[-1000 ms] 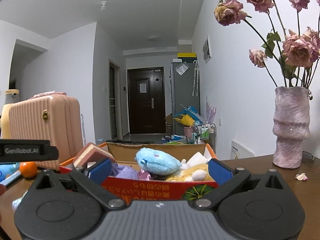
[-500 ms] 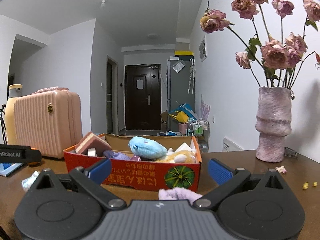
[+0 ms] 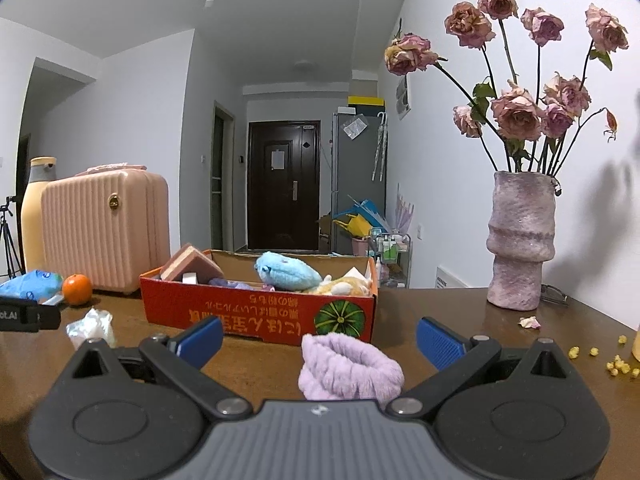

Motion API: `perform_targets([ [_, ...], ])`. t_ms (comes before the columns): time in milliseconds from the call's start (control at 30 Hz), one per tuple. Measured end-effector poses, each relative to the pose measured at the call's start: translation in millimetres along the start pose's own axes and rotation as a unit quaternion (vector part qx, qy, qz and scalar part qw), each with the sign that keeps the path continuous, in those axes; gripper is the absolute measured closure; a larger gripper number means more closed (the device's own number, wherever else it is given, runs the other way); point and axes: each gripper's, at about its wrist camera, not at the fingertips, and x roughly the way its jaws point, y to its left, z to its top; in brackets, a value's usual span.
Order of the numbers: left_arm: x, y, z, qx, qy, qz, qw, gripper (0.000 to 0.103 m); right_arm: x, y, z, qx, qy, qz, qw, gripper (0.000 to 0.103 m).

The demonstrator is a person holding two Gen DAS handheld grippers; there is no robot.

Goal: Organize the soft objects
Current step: 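Withdraw both tools from the box toward the lavender headband, then grasp the clear plastic bag with the left tool while the right tool approaches the lavender headband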

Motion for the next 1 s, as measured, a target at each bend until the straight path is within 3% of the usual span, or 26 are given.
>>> perform_targets([
  [400, -12.4, -0.7, -7.7, 0.017, 0.009, -0.005, 0.9998, 0.000, -9.7, -4.0, -2.6, 0.000, 0.007, -0.007, 1.000, 0.000],
  [633, -2.4, -0.2, -8.4, 0.026, 0.032, -0.028, 0.9987, 0.000, -6.6, -5.0, -3.6, 0.000, 0.016, -0.011, 1.000, 0.000],
  [800, 10.0, -4.5, -8.7, 0.060, 0.031, -0.025, 0.9974, 0.000, -3.3, -4.9, -4.2, -0.002, 0.025, -0.013, 1.000, 0.000],
  [1000, 36.3, 0.1, -7.6, 0.068, 0.064, -0.041, 0.9947, 0.000, 1.4, -5.0, -5.9, -0.005, 0.038, -0.017, 0.999, 0.000],
])
